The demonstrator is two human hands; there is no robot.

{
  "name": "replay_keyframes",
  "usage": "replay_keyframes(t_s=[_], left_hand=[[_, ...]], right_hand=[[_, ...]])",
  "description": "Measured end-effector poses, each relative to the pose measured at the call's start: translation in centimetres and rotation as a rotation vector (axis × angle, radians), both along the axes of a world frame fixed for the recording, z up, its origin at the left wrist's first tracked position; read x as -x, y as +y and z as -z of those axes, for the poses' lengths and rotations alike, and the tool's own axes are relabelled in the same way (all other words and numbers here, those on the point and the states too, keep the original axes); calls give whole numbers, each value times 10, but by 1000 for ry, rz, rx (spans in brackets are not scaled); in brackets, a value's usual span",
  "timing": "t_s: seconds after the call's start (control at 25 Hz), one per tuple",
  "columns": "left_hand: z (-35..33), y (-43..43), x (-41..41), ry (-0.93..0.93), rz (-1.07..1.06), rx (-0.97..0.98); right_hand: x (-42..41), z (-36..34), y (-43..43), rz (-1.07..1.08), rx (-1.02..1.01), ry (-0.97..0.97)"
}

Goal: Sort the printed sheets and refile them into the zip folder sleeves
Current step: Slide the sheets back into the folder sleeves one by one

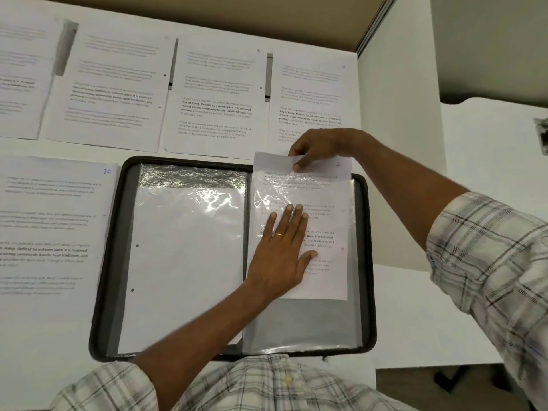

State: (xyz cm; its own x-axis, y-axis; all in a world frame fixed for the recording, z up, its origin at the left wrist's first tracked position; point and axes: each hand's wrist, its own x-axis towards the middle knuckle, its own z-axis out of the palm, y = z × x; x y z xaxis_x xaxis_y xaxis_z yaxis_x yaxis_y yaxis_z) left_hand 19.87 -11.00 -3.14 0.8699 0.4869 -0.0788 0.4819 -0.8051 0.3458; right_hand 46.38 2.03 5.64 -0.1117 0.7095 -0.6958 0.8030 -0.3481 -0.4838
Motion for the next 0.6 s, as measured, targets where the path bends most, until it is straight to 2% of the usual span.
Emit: replay_keyframes(t_s=[0.12,0.28,0.6], left_hand=[[-1,-3,1,-27,-5,-11],[-3,-9,5,-42,-19,0],[-5,-21,17,-44,-35,1]], right_hand=[[0,-3,-8,106,-57,69],[11,5,-21,26,31,30],[26,-4,-33,87,-77,122]])
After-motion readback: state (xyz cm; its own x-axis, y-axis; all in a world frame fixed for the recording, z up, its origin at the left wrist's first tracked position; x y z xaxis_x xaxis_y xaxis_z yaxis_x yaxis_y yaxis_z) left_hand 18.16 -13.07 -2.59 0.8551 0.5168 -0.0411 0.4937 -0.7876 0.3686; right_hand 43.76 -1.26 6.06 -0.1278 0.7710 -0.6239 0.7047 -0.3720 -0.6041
